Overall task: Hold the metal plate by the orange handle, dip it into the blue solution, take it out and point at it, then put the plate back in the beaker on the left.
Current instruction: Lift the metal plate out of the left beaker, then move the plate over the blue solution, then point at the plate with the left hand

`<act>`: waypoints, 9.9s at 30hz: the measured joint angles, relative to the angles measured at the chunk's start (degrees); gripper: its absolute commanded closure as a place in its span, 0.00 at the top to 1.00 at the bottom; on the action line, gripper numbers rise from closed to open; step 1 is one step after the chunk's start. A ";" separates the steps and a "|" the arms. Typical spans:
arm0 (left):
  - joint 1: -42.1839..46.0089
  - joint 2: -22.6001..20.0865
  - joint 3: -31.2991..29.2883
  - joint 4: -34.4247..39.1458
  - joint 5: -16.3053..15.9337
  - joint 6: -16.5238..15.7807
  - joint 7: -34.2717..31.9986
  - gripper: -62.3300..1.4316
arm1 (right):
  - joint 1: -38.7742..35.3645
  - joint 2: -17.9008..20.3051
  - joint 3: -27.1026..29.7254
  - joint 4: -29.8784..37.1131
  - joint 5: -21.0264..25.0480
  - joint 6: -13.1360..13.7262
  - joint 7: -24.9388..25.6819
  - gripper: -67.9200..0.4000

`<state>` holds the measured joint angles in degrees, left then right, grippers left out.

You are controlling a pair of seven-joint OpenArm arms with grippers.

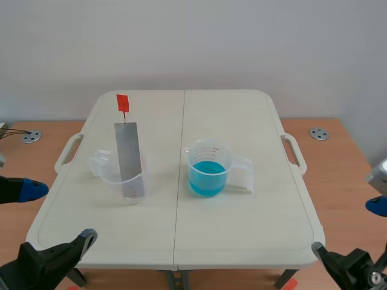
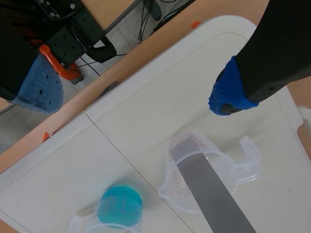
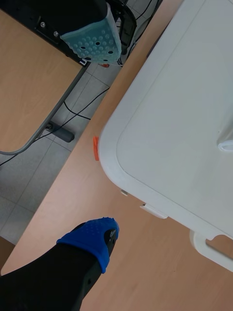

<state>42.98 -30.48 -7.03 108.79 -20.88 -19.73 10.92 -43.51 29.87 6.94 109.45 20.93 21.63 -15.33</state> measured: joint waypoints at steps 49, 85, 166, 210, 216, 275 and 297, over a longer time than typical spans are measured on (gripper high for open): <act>9.01 -0.02 -3.56 0.00 1.38 1.09 -6.32 0.04 | 22.45 -2.14 -11.72 -4.09 -0.11 -0.02 13.46 0.98; 32.26 -0.15 -15.02 -2.58 8.94 3.61 -14.27 0.04 | 64.67 -25.83 -37.81 -45.79 -0.13 0.44 10.01 0.96; 32.26 -0.15 -8.59 -14.43 12.57 3.45 -18.25 0.04 | 80.00 -36.83 -45.55 -71.84 -3.43 3.04 18.97 0.02; 32.26 -0.15 -8.59 -14.43 12.92 3.45 -18.25 0.04 | 71.38 -26.45 -45.42 -51.98 -4.46 20.41 34.34 0.02; 32.26 -0.15 -8.61 -14.43 12.92 3.43 -18.25 0.04 | 69.44 -24.59 -44.19 -46.73 -4.48 20.41 31.74 0.02; 1.68 -17.22 -7.45 -14.43 9.75 -2.80 -18.08 0.04 | 54.88 -17.00 -10.32 -11.32 12.35 20.65 -2.84 0.02; -41.64 -12.46 26.95 -18.43 9.94 -7.50 -10.78 0.04 | 54.88 -17.00 -10.34 -11.32 12.37 20.65 -3.41 0.02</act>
<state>1.34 -42.94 19.92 90.37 -10.94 -27.22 0.14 11.38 12.86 -3.40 98.13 33.30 42.28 -18.74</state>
